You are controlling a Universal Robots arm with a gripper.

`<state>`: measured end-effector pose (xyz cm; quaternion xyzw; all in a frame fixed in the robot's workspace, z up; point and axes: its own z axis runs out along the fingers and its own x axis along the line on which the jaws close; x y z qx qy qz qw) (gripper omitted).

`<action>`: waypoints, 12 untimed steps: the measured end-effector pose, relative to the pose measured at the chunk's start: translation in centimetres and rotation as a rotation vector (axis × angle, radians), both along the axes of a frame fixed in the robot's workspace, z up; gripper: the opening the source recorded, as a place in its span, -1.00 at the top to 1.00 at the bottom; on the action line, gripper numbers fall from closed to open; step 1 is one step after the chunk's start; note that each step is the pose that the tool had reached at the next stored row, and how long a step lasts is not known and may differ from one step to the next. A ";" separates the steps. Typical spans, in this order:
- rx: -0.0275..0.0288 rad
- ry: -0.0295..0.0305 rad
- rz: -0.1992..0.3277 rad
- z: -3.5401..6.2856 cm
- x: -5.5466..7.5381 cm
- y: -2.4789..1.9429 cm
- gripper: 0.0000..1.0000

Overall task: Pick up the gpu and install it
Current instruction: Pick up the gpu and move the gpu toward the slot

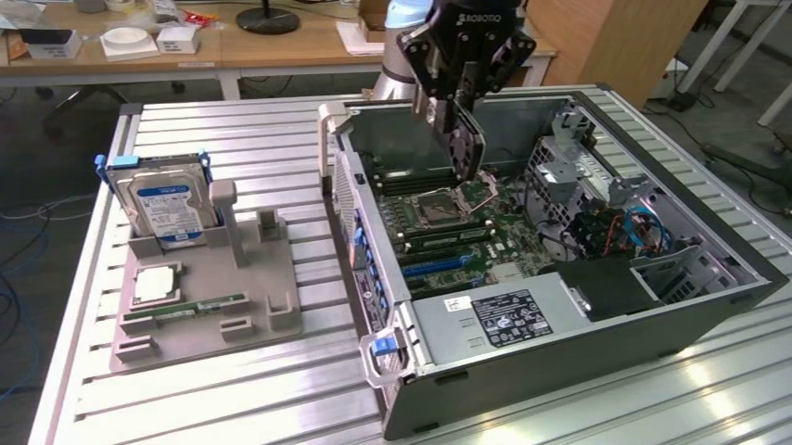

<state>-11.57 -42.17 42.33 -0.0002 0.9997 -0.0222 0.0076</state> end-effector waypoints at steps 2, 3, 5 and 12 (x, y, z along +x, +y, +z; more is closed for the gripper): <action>0.0001 0.0000 0.000 0.00 0.4 0.00 0.47; 0.0001 0.0000 0.000 -0.01 0.6 0.00 0.47; 0.0001 0.0000 0.000 0.00 1.0 0.00 0.47; 0.0000 0.0000 0.000 0.00 2.7 0.00 0.47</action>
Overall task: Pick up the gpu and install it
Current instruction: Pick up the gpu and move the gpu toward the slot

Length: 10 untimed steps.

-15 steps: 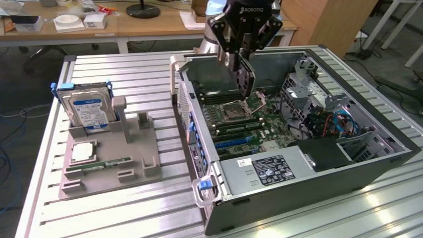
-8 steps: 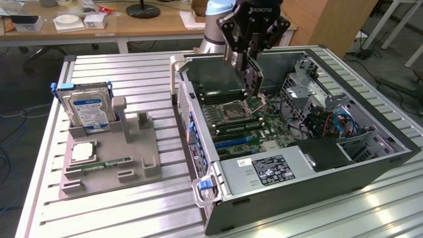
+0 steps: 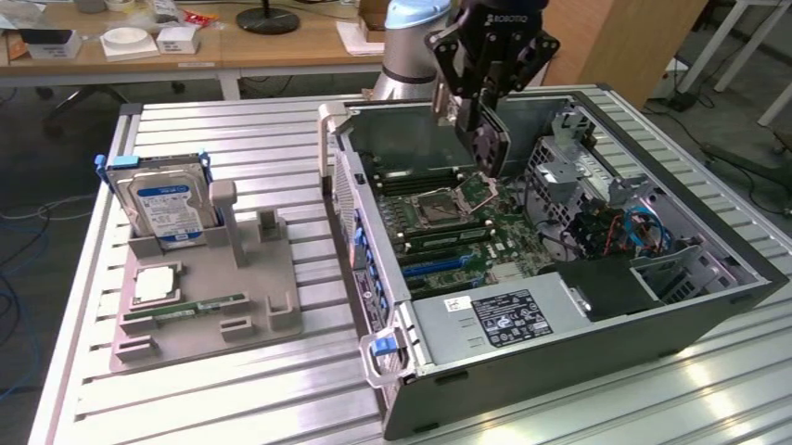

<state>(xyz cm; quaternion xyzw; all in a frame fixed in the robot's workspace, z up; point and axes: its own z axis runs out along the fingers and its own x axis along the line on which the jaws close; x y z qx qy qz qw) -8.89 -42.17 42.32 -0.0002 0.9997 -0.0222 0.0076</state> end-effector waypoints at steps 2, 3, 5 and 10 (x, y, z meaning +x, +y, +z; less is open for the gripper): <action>0.0000 0.0000 0.000 0.00 0.5 0.00 0.47; 0.0000 0.0000 0.000 0.00 0.8 0.00 0.47; 0.0000 0.0001 0.000 0.00 1.3 0.00 0.47; 0.0000 0.0000 0.000 0.00 2.6 0.00 0.47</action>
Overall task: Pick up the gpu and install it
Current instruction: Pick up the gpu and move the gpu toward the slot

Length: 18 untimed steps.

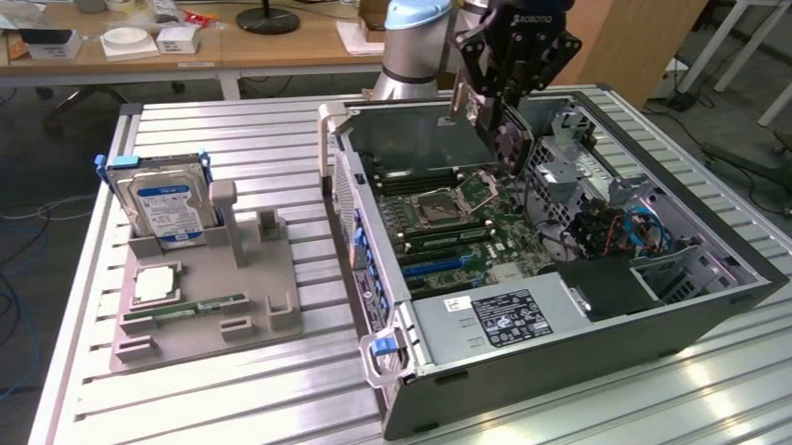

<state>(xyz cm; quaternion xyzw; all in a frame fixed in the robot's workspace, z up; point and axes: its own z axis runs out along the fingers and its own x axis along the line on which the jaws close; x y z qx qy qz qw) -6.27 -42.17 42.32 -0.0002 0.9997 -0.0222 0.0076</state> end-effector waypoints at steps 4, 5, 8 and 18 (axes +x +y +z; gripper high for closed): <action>0.0000 0.0000 0.000 0.00 1.1 0.00 0.47; 0.0000 0.0000 0.000 0.00 1.4 0.00 0.47; -0.0001 0.0000 0.000 0.00 2.2 0.00 0.47; 0.0000 0.0001 0.000 0.00 3.6 0.00 0.47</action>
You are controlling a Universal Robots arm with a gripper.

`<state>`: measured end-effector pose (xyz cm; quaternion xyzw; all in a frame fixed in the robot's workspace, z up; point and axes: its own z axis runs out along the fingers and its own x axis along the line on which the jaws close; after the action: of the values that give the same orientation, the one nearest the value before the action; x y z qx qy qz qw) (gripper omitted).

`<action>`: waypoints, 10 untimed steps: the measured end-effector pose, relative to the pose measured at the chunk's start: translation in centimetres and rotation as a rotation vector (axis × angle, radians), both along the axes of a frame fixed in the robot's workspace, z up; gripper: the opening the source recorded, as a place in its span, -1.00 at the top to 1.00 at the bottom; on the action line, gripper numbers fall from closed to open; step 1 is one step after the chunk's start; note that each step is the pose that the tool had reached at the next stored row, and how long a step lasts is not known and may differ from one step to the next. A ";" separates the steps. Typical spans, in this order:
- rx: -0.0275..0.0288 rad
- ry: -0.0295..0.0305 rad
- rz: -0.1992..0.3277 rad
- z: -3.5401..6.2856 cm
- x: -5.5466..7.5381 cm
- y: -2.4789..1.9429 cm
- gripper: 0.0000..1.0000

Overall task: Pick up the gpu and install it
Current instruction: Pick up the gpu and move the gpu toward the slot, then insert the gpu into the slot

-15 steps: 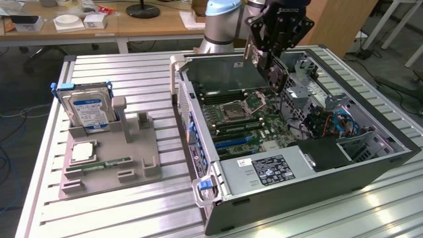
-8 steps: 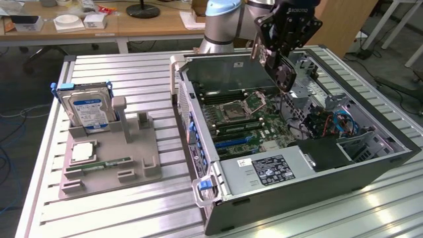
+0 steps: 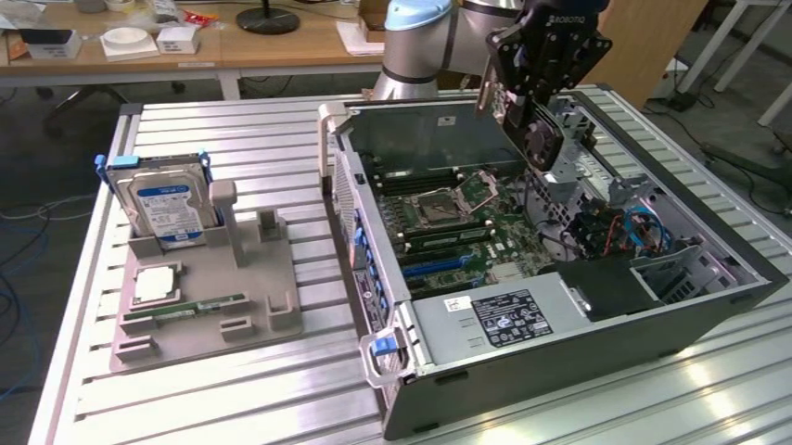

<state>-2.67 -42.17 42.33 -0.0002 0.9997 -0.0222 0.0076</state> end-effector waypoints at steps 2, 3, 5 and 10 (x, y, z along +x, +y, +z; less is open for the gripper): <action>0.0000 -0.0001 0.000 0.00 0.0 0.00 0.47; 0.0000 0.0000 0.000 0.00 0.0 0.00 0.47; 0.0000 -0.0001 0.000 0.00 0.0 0.00 0.47; 0.0000 -0.0001 0.000 0.00 0.0 0.00 0.47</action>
<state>-2.67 -42.17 42.32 -0.0002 0.9997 -0.0222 0.0076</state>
